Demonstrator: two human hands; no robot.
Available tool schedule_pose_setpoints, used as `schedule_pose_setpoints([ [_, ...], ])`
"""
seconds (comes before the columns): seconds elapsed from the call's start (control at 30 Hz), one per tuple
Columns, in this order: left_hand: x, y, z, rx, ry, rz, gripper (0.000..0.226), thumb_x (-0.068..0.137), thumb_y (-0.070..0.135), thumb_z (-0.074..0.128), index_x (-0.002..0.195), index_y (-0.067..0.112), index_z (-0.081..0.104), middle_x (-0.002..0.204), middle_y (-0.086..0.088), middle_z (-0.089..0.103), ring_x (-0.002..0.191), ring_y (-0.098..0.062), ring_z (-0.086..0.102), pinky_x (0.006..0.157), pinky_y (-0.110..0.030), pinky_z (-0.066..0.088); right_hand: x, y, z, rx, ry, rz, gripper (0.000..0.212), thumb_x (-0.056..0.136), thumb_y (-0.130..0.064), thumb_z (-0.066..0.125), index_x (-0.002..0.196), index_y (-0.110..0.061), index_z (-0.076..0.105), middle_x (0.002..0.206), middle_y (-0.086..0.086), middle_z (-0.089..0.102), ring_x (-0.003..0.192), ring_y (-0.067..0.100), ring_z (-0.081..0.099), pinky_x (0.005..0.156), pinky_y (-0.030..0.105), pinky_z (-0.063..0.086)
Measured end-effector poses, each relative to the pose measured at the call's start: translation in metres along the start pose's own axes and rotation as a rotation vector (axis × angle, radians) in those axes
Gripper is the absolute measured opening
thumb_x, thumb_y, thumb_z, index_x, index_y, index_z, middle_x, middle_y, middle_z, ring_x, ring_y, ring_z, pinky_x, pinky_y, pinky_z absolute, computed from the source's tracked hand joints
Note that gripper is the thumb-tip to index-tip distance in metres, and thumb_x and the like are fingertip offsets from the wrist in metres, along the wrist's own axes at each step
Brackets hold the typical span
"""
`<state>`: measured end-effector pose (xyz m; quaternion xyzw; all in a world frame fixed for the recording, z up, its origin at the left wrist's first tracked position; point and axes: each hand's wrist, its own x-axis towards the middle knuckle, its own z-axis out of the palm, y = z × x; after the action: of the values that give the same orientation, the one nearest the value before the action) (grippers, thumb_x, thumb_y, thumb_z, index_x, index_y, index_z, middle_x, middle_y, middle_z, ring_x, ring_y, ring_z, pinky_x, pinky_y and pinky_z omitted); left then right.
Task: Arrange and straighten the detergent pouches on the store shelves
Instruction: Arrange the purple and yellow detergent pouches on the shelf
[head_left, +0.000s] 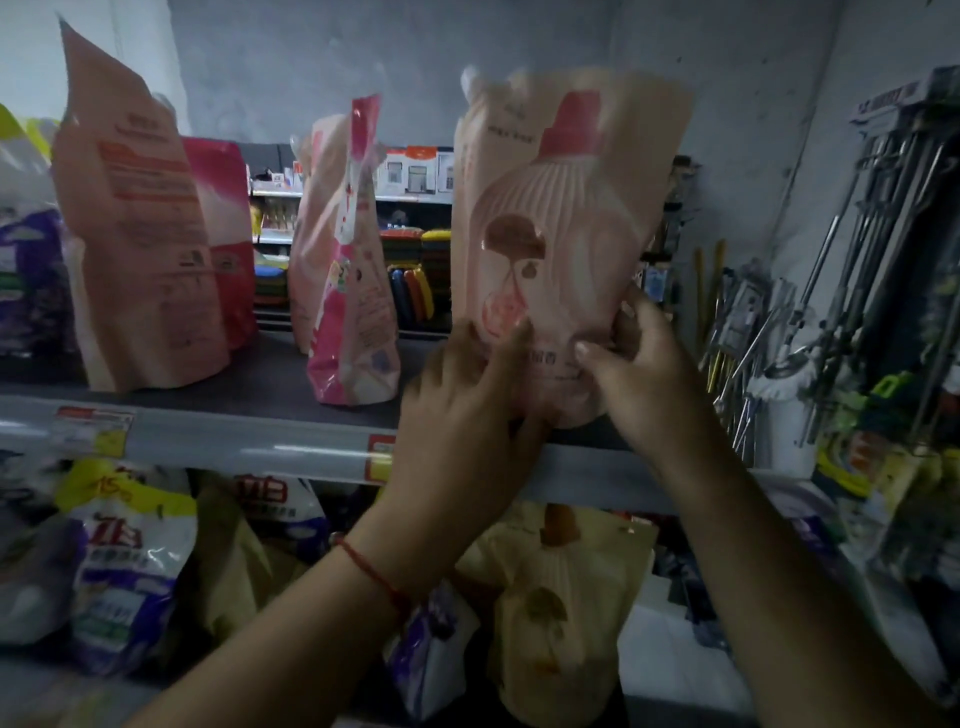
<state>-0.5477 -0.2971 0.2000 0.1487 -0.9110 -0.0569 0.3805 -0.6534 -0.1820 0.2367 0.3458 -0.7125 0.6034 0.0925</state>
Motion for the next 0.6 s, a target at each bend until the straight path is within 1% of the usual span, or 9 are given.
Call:
schedule_pose_setpoints([
  [0.07, -0.025, -0.011, -0.002, 0.044, 0.010, 0.053, 0.067, 0.095, 0.056, 0.044, 0.154, 0.033, 0.024, 0.162, -0.011, 0.022, 0.146, -0.032, 0.025, 0.115, -0.054, 0.031, -0.034, 0.003, 0.001, -0.183, 0.037, -0.145, 0.062, 0.095, -0.025, 0.060, 0.151, -0.027, 0.033, 0.149, -0.009, 0.043, 0.130, -0.003, 0.037, 0.099, 0.007, 0.038],
  [0.1, -0.041, -0.017, -0.001, 0.053, 0.020, 0.072, 0.063, 0.097, 0.055, 0.044, 0.153, 0.030, 0.030, 0.161, -0.011, 0.024, 0.146, -0.032, 0.026, 0.116, -0.053, 0.030, -0.052, 0.006, 0.004, -0.228, 0.052, -0.232, 0.061, 0.095, -0.022, 0.061, 0.150, -0.023, 0.036, 0.150, -0.009, 0.041, 0.130, -0.007, 0.033, 0.096, -0.001, 0.033],
  [0.13, -0.058, -0.023, 0.001, 0.057, 0.033, 0.085, 0.062, 0.097, 0.053, 0.046, 0.152, 0.028, 0.035, 0.161, -0.011, 0.027, 0.147, -0.032, 0.027, 0.117, -0.051, 0.029, -0.070, 0.013, 0.007, -0.257, 0.050, -0.294, 0.059, 0.094, -0.020, 0.061, 0.148, -0.021, 0.039, 0.150, -0.008, 0.041, 0.132, -0.007, 0.033, 0.099, -0.003, 0.029],
  [0.23, -0.110, -0.045, 0.015, 0.061, 0.005, 0.095, 0.058, 0.097, 0.048, 0.046, 0.150, 0.024, 0.042, 0.159, -0.013, 0.031, 0.147, -0.033, 0.029, 0.115, -0.049, 0.030, -0.118, 0.040, 0.021, -0.301, -0.060, -0.299, 0.052, 0.093, -0.021, 0.062, 0.143, -0.022, 0.046, 0.149, -0.011, 0.041, 0.140, 0.000, 0.031, 0.111, 0.006, 0.024],
  [0.33, -0.156, -0.070, 0.034, 0.129, -0.203, -0.012, 0.059, 0.099, 0.051, 0.036, 0.149, 0.021, 0.043, 0.158, -0.012, 0.035, 0.143, -0.035, 0.034, 0.113, -0.052, 0.036, -0.154, 0.066, 0.040, -0.345, -0.230, -0.219, 0.052, 0.092, -0.029, 0.058, 0.143, -0.029, 0.047, 0.141, -0.025, 0.035, 0.141, -0.003, 0.024, 0.113, 0.013, 0.022],
  [0.4, -0.179, -0.084, 0.045, 0.162, -0.337, -0.114, 0.063, 0.097, 0.053, 0.035, 0.152, 0.023, 0.036, 0.158, -0.010, 0.034, 0.143, -0.034, 0.034, 0.108, -0.050, 0.040, -0.168, 0.081, 0.052, -0.365, -0.371, -0.116, 0.057, 0.093, -0.032, 0.057, 0.147, -0.036, 0.039, 0.141, -0.032, 0.027, 0.136, -0.013, 0.017, 0.110, 0.010, 0.016],
  [0.43, -0.188, -0.089, 0.050, 0.177, -0.376, -0.154, 0.067, 0.094, 0.054, 0.038, 0.153, 0.023, 0.035, 0.157, -0.012, 0.035, 0.141, -0.035, 0.036, 0.106, -0.049, 0.041, -0.173, 0.089, 0.059, -0.384, -0.447, -0.075, 0.061, 0.094, -0.032, 0.057, 0.150, -0.037, 0.033, 0.146, -0.031, 0.025, 0.137, -0.012, 0.015, 0.110, 0.009, 0.014],
  [0.53, -0.207, -0.104, 0.063, 0.190, -0.483, -0.239, 0.079, 0.089, 0.060, 0.033, 0.157, 0.020, 0.025, 0.158, -0.014, 0.033, 0.142, -0.038, 0.037, 0.108, -0.050, 0.040, -0.181, 0.108, 0.078, -0.456, -0.675, 0.068, 0.074, 0.096, -0.032, 0.053, 0.156, -0.036, 0.009, 0.161, -0.014, 0.014, 0.147, 0.008, 0.013, 0.118, 0.024, 0.022],
  [0.6, -0.217, -0.115, 0.072, 0.159, -0.527, -0.290, 0.082, 0.089, 0.064, 0.029, 0.159, 0.023, 0.017, 0.161, -0.013, 0.028, 0.146, -0.036, 0.030, 0.113, -0.051, 0.035, -0.184, 0.117, 0.092, -0.508, -0.757, 0.104, 0.073, 0.098, -0.035, 0.049, 0.156, -0.035, 0.005, 0.162, -0.013, 0.006, 0.148, 0.011, 0.007, 0.119, 0.029, 0.020],
])
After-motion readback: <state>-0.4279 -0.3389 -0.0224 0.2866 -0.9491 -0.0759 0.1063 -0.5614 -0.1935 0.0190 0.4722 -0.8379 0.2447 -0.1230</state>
